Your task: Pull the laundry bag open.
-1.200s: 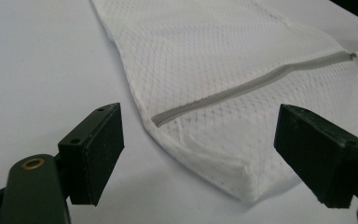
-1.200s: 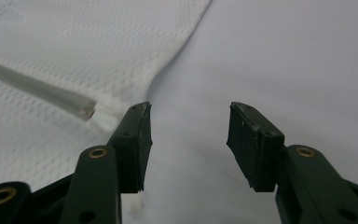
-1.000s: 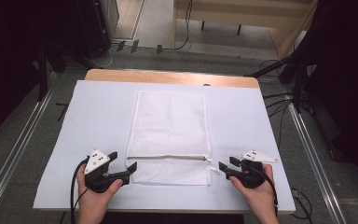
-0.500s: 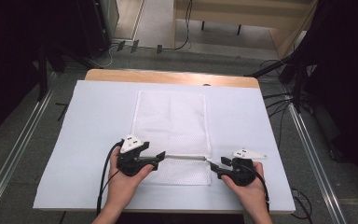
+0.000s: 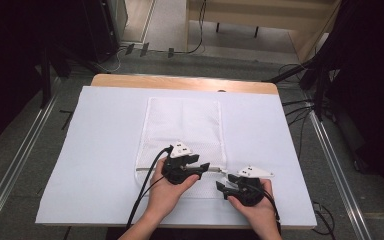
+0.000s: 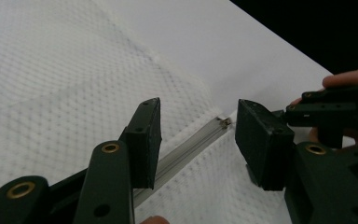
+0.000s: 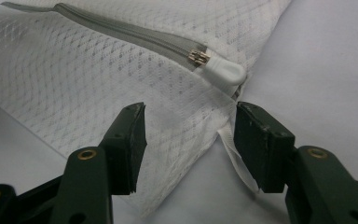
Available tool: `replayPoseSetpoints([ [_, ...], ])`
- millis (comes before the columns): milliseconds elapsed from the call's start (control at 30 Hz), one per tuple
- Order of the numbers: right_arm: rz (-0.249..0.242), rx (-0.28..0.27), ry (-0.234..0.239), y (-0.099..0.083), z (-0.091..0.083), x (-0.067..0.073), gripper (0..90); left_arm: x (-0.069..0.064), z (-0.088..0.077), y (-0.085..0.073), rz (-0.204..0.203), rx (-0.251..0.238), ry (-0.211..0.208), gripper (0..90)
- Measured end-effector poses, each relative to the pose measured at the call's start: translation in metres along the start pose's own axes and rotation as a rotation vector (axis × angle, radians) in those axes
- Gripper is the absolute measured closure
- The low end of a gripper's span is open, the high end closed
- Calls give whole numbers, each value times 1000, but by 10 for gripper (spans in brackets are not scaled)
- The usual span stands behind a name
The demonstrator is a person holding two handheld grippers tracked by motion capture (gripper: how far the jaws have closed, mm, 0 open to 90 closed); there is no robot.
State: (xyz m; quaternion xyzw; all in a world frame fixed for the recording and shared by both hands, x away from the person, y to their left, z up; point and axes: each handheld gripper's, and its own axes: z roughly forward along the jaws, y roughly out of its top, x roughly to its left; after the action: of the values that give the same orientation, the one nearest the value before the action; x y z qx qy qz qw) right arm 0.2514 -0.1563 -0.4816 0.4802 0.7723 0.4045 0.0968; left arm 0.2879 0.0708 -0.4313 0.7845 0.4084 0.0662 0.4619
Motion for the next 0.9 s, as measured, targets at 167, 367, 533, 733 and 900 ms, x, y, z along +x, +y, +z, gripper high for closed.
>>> replayPoseSetpoints([
  [167,-81,-43,-157,-10,4,19,549,-6,6,1,8,14,-15,514],
  [367,-35,-67,-231,-11,4,21,799,-13,19,6,-7,39,-38,518],
  [533,-6,-70,-182,-10,4,17,900,-24,40,12,-20,77,-1,431],
  [733,37,-105,-146,-12,0,14,900,-30,58,17,-65,117,69,260],
  [900,19,-132,-132,-13,-1,19,900,-34,72,21,-83,171,101,160],
])
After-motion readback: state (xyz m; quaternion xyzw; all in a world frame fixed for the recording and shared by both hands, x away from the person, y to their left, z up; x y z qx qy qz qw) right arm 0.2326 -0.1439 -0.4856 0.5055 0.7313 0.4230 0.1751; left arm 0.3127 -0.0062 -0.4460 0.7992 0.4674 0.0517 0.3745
